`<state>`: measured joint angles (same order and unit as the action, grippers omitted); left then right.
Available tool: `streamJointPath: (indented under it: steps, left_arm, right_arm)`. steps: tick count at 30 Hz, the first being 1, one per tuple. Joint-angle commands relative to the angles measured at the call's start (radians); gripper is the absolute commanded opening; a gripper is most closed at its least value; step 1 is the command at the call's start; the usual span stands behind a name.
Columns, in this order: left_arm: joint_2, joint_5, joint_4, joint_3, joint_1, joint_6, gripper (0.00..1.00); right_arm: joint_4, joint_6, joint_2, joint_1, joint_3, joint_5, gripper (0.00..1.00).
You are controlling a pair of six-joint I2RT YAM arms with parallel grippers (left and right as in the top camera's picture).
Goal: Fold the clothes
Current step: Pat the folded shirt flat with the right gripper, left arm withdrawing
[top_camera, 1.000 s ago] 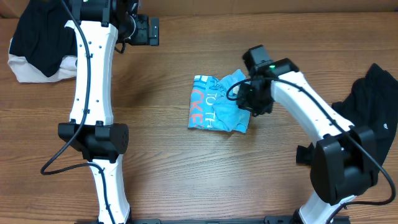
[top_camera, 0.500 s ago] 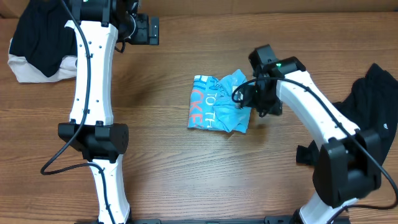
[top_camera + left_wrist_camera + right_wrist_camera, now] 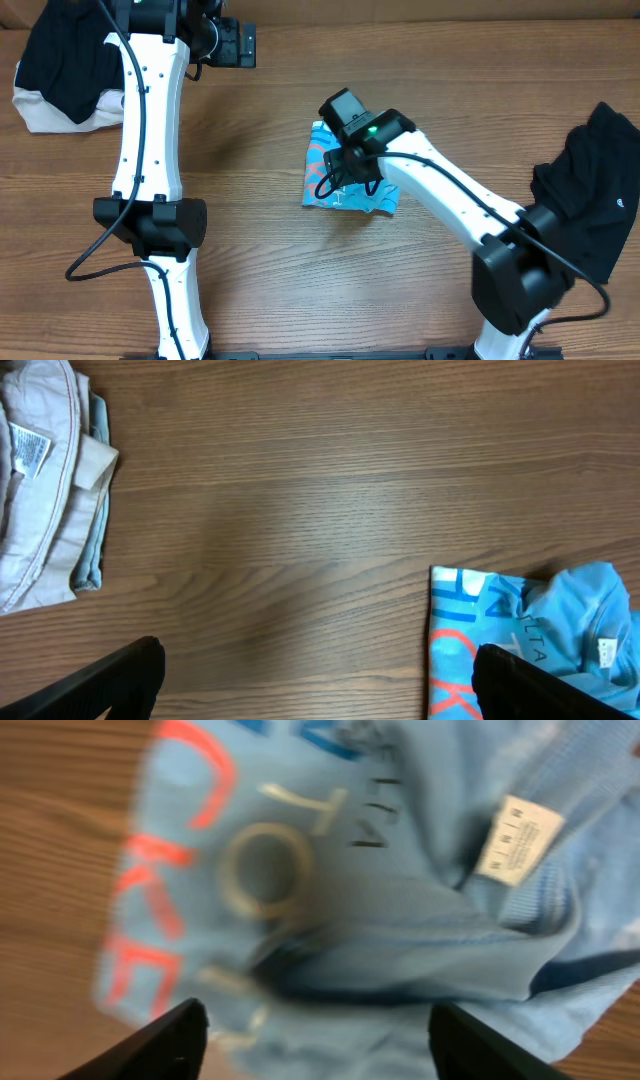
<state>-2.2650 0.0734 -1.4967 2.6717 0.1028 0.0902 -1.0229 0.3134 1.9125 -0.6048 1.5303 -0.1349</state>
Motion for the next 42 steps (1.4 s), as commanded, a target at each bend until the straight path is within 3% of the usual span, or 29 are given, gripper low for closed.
streamJointPath:
  steps: [1,6,12,19,24,30,34,35,36,37,39,42]
  left_arm:
    - [-0.004,-0.006,-0.002,-0.002,-0.007,-0.045,1.00]
    - [-0.004,-0.006,-0.010,-0.002,-0.007,-0.046,1.00]
    - [-0.004,-0.003,-0.021,-0.002,-0.007,-0.046,1.00]
    - [-0.004,-0.003,-0.033,-0.002,-0.007,-0.046,1.00]
    - [-0.004,-0.001,-0.034,-0.002,-0.001,-0.046,1.00]
    - [-0.004,0.006,-0.033,-0.054,0.018,-0.054,1.00]
    - [-0.004,0.008,-0.027,-0.131,0.033,-0.061,1.00]
    - [-0.004,0.016,-0.021,-0.155,0.037,-0.067,1.00]
    - [-0.004,0.037,-0.015,-0.177,0.042,-0.080,1.00]
    - [-0.005,0.072,-0.009,-0.199,0.047,-0.097,1.00]
    - [-0.004,0.144,0.007,-0.242,0.059,-0.125,1.00]
    - [-0.004,0.234,0.021,-0.287,0.087,-0.153,1.00]
  right_arm:
    - [0.004,0.011,0.024,0.004,0.012,-0.154,0.71]
    - [0.006,0.011,0.025,0.005,0.012,-0.156,0.53]
    - [-0.015,0.034,0.023,0.007,0.013,-0.160,0.04]
    - [-0.184,0.224,-0.085,0.100,0.017,-0.152,0.04]
    - [-0.322,0.225,-0.121,0.190,0.010,-0.026,0.04]
    - [-0.298,0.212,-0.121,0.200,-0.114,0.063,0.04]
    - [-0.263,0.212,-0.121,0.203,-0.195,0.109,0.08]
    - [-0.263,0.211,-0.121,0.204,-0.201,0.106,0.18]
    - [-0.263,0.211,-0.121,0.208,-0.204,0.098,0.38]
    - [-0.263,0.211,-0.122,0.214,-0.201,0.092,0.47]
    - [-0.262,0.211,-0.127,0.232,-0.184,0.087,0.64]
    - [-0.265,0.203,-0.146,0.273,-0.140,0.090,0.78]
